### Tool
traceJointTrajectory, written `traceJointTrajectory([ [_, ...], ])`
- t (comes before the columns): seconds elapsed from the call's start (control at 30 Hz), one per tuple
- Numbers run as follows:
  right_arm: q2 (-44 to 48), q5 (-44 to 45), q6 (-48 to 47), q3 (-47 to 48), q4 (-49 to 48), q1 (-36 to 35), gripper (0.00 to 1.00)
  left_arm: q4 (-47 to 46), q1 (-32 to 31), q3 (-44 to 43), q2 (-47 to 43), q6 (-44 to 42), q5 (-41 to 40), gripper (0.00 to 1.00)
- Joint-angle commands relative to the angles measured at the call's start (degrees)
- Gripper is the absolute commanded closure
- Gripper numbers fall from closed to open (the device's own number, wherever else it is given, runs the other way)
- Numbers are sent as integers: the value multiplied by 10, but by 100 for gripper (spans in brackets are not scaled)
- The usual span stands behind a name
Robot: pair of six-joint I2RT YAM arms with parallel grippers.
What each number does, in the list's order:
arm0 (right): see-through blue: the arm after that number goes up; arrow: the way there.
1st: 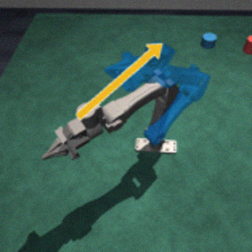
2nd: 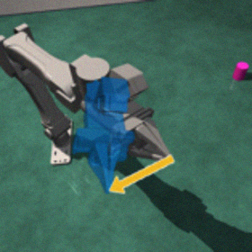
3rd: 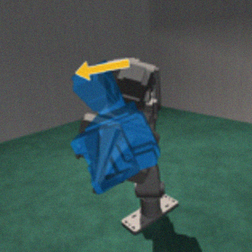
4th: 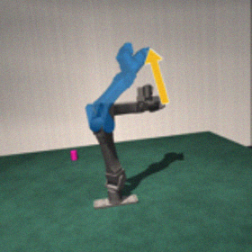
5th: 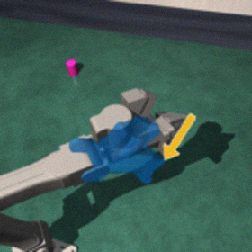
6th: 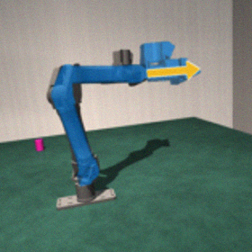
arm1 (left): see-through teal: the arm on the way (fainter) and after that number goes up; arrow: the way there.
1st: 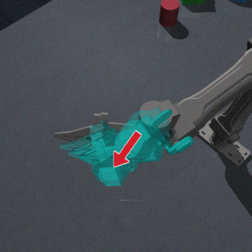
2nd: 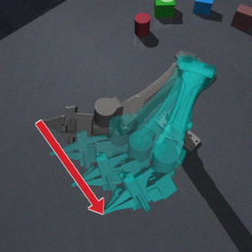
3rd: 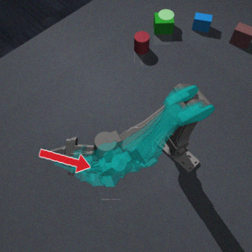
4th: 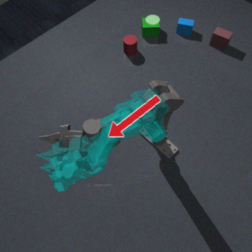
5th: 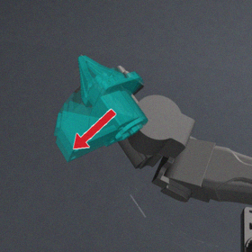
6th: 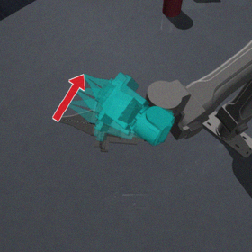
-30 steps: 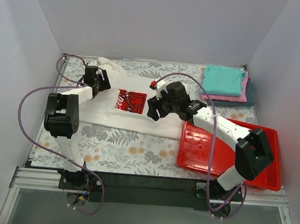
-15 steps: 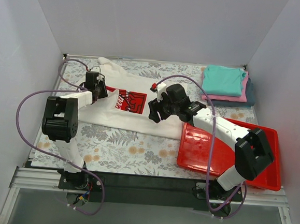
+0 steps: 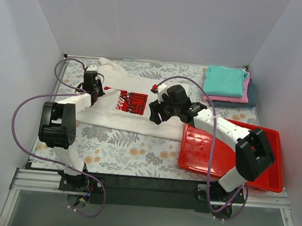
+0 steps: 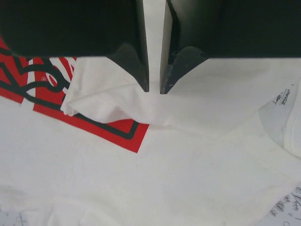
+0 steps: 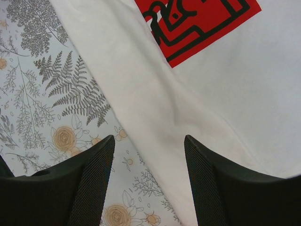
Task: Fold and stack the t-shirts
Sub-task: Fold the tshirt
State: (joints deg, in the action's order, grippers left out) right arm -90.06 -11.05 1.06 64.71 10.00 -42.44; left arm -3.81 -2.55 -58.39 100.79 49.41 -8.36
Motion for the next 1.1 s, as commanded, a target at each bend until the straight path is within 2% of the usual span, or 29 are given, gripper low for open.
traceJointTrajectory([
  [0.0,-2,-8,-8,3,-10,2,44,-15,-1,-43,-13,-27,-49,81],
  [0.07,-4,-8,-8,3,-9,2,44,-9,6,-70,3,-27,-26,72],
  [0.17,-3,-9,-7,2,-9,2,44,4,8,-92,33,-25,3,64],
  [0.27,-3,-8,-8,2,-9,2,44,22,9,-114,75,-16,35,62],
  [0.4,-3,-9,-9,0,-9,2,44,72,9,-145,113,-9,40,61],
  [0.63,-5,-9,-9,1,-9,2,44,103,10,-161,139,-5,41,61],
  [0.8,-6,-7,-9,1,-9,2,44,107,10,-163,143,-1,31,83],
  [0.97,-10,-6,-9,2,-9,2,44,99,11,-154,126,1,7,98],
  [1.07,-14,-8,-9,5,-9,2,44,85,11,-133,97,3,-1,100],
])
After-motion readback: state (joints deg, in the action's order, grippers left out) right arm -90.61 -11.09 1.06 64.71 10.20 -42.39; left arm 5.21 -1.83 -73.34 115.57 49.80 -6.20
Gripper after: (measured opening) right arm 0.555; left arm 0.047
